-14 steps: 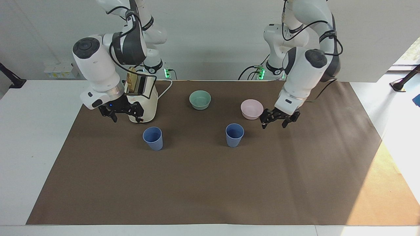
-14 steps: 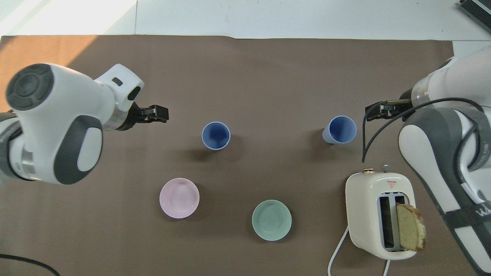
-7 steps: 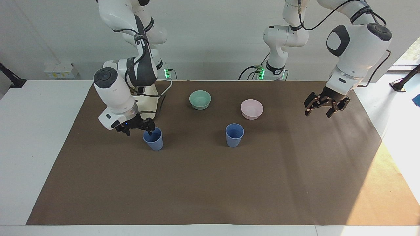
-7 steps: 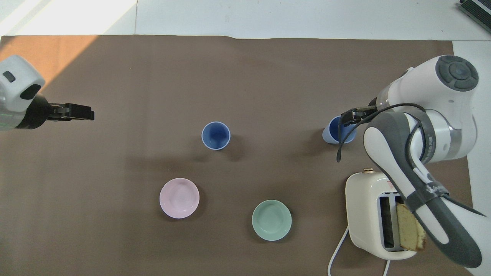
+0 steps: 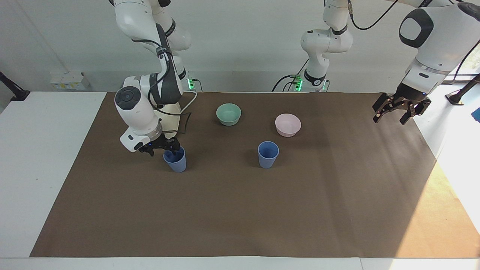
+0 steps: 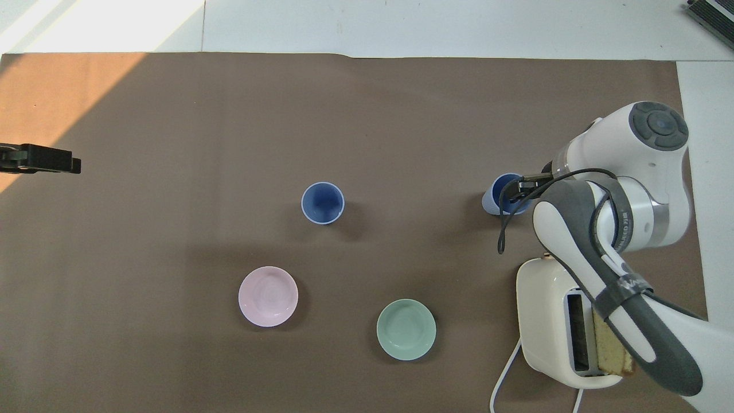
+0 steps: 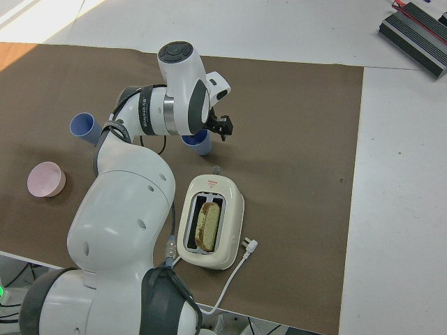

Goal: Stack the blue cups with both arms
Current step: 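Grasp the second blue cup with the right gripper and lift it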

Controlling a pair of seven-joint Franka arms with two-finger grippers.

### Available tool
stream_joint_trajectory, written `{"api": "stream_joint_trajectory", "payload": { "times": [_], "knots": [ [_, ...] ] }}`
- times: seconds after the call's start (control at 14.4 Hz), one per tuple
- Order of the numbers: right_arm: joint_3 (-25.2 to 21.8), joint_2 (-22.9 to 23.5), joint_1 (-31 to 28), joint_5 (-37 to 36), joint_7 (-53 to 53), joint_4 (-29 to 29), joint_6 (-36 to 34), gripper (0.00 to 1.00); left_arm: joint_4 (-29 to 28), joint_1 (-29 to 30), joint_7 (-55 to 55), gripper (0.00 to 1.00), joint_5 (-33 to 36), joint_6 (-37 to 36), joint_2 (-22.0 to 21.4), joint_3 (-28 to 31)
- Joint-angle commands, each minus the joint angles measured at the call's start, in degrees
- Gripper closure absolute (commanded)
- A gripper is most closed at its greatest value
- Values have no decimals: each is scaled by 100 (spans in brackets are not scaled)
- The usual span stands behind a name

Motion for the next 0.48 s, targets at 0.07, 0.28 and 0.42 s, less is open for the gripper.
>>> {"api": "stream_joint_trajectory", "payload": {
  "times": [0.07, 0.28, 0.42],
  "knots": [
    [23, -30, -37, 100, -404, -78, 125, 100, 510, 119, 88, 0, 364, -734, 135, -70],
    [23, -3, -37, 100, -396, -26, 125, 100, 396, 110, 79, 0, 364, -840, 65, -70],
    [31, 6, -28, 100, -395, 9, 38, 100, 378, 119, 79, 0, 364, -849, 65, -70]
  ]
}}
